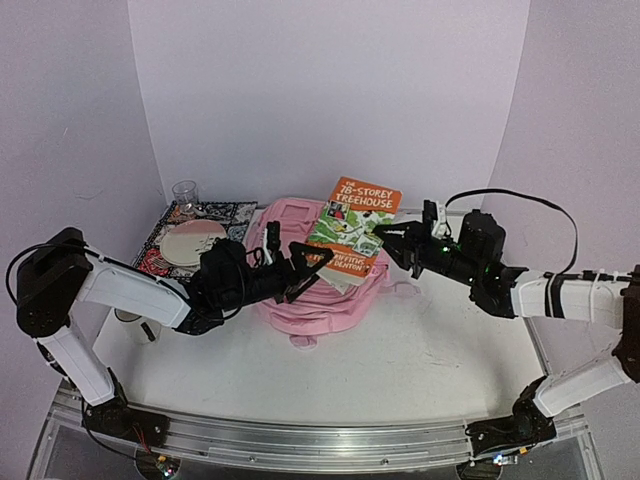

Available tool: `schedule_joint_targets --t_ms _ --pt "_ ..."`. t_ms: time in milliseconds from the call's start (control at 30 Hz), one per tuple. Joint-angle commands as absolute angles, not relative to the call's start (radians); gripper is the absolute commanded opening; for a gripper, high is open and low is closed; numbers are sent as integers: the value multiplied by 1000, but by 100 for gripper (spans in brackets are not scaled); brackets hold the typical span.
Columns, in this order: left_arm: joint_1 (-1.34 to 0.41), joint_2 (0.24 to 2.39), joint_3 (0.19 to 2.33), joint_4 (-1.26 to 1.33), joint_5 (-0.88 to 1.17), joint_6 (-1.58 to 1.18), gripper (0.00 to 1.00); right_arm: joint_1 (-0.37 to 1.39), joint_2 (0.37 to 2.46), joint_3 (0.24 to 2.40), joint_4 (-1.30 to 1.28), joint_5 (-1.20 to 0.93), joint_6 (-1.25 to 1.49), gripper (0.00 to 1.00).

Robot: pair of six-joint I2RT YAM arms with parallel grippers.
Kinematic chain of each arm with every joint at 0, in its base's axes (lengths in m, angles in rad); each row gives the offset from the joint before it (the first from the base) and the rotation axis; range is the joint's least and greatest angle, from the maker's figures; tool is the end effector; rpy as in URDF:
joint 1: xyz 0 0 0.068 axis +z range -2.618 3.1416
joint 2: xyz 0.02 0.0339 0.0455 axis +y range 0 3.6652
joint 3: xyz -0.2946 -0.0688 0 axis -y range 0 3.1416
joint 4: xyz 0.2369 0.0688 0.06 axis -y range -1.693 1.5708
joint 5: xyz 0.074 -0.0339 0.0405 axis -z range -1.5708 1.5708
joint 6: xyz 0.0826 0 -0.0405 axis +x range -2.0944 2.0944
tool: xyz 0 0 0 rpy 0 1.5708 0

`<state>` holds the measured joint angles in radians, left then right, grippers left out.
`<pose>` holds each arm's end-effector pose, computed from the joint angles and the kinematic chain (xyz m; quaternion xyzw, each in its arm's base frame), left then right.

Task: Pack the student bag
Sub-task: Pass from the right arm to the left, then grab the largest pocket of the student bag.

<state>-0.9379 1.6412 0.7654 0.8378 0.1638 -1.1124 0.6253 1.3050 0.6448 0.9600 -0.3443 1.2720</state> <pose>0.2221 -0.3256 0.2579 -0.0060 0.7202 -0.6214 0.3083 0.2363 0.2049 0.3447 0.0551 0.5983 0.7036 0.3794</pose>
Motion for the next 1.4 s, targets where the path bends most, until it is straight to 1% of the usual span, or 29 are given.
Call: schedule_joint_targets --t_ms 0,100,167,233,300,433,467,500,600,700,800,867,933,967,1000,1033,1100,1233,1367 --pt "-943 1666 807 922 141 -1131 97 668 1343 751 1202 -350 1299 0" --pt "-944 1660 806 965 165 -1131 91 686 1386 757 1221 -346 1297 0" --pt "-944 1648 794 989 172 -1138 85 697 1405 760 1219 -335 1280 0" --pt "-944 1637 770 1020 173 -1158 74 703 1422 760 1211 -326 1268 0" --pt "-944 1624 739 1067 172 -1184 61 708 1441 756 1210 -320 1258 0" --pt "-943 1586 683 1107 155 -1215 41 710 1473 764 1187 -323 1214 1" --pt "-943 1576 671 1109 150 -1219 34 711 1481 768 1178 -327 1198 6" --pt "-943 1564 659 1109 137 -1222 28 711 1490 773 1169 -334 1176 14" --pt "-939 1523 619 1109 108 -1219 13 711 1505 785 1121 -350 1101 33" --pt "-920 1480 574 1110 88 -1211 1 710 1509 802 1043 -351 993 56" --pt "-878 1433 525 1109 88 -1216 0 709 1504 846 914 -346 815 73" --pt "-833 1405 490 1108 106 -1227 0 709 1508 898 806 -341 671 83" --pt "-786 1375 459 1104 139 -1235 0 709 1520 956 691 -350 523 85" --pt "-763 1360 444 1095 153 -1239 0 709 1529 982 636 -353 455 88" --pt "-741 1345 433 1079 166 -1239 0 709 1537 1001 596 -361 388 94" --pt "-720 1331 427 1054 181 -1238 0 709 1548 1020 553 -368 316 97" --pt "-682 1300 422 993 215 -1233 0 711 1574 1080 448 -380 181 98" --pt "-606 1249 437 836 285 -1210 0 721 1675 1217 186 -298 -30 98" --pt "-517 1193 432 742 356 -1195 0 767 1761 1282 86 -178 -187 98"
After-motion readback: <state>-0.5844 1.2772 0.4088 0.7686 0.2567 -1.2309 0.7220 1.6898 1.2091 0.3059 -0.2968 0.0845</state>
